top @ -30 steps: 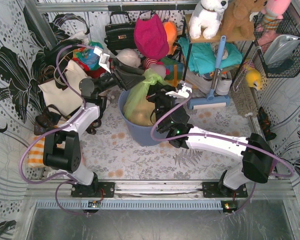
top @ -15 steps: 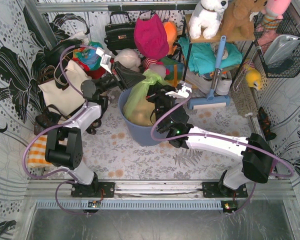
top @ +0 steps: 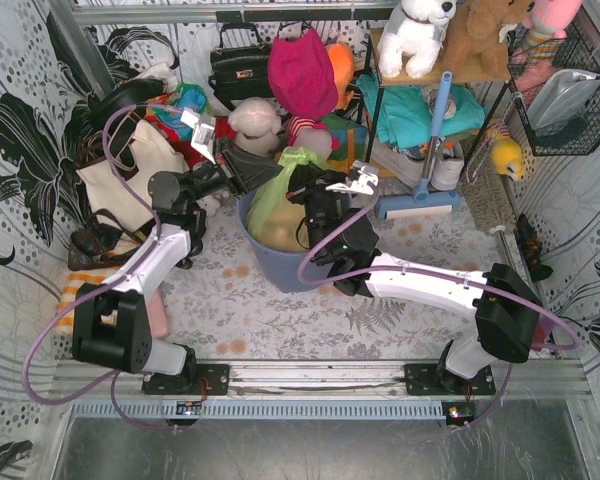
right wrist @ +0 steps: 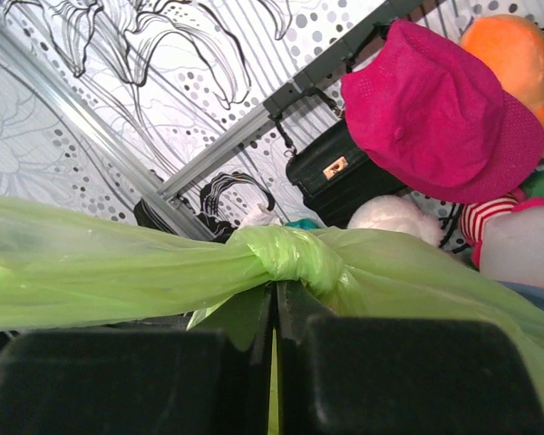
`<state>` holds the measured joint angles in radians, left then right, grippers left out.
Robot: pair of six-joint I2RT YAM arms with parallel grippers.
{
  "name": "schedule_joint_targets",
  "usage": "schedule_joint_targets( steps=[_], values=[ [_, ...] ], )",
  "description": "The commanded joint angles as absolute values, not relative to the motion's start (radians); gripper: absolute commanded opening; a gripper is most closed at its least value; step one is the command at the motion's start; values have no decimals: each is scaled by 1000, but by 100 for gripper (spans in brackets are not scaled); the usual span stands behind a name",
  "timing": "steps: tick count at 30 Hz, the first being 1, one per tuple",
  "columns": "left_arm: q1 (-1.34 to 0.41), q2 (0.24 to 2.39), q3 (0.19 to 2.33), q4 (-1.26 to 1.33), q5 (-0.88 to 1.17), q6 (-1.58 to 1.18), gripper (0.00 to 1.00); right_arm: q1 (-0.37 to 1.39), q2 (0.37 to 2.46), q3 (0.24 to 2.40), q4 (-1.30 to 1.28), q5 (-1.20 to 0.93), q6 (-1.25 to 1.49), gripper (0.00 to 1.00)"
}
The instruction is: Tie the trash bag
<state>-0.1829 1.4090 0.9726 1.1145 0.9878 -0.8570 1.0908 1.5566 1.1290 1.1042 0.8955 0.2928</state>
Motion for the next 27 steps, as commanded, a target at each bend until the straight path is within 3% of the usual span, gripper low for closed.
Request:
schedule_joint_targets(
  steps=[1,11,27],
  values=[
    [-192,1340,940,1031,989,-772,10,1097,1579,1127,1237,819,227,0],
    [-245,1260,931,814,1005,-626,10,1096,1595,1094,1354,675,146,0],
    [-261,1186,889,699,1052,-568,10,1093,1604,1058,1460,583,-8,0]
  ],
)
